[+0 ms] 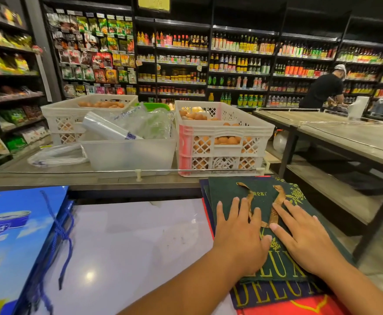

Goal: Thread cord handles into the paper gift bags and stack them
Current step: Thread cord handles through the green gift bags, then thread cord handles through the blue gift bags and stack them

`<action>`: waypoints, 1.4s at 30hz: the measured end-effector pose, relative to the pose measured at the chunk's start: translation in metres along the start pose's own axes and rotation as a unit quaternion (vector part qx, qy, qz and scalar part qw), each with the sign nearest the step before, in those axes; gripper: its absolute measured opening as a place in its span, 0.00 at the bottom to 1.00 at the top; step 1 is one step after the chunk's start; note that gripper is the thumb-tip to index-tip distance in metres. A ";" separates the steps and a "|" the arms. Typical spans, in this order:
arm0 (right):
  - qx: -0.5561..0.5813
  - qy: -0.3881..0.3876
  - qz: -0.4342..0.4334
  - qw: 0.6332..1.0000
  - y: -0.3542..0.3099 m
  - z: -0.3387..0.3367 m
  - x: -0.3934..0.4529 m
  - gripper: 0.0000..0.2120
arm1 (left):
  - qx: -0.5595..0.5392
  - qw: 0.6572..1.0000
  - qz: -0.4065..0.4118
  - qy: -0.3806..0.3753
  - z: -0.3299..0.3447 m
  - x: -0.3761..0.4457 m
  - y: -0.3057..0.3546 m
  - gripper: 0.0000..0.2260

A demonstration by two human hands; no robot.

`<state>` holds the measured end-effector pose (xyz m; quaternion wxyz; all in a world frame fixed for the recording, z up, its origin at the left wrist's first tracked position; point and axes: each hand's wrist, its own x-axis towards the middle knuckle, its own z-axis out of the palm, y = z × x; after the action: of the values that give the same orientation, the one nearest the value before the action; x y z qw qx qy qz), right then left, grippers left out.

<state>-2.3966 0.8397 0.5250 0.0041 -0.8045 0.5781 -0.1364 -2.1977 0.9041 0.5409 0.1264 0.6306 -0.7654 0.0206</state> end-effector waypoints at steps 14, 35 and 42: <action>-0.055 0.000 0.007 0.998 0.003 0.021 0.001 0.37 | -0.041 0.998 -0.005 0.038 0.032 0.004 -0.004 0.32; 0.061 0.057 -0.047 0.995 -0.151 -0.050 -0.042 0.40 | -0.106 0.976 -0.128 0.140 -0.097 -0.141 -0.138 0.26; 0.195 0.006 -0.229 0.954 -0.274 -0.012 -0.072 0.31 | -0.040 0.917 -0.326 0.227 -0.111 -0.274 -0.260 0.13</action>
<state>-2.1659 1.0000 0.5665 0.1259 -0.8978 0.3409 -0.2490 -1.8790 1.1357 0.5549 0.3214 0.8183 -0.4679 0.0906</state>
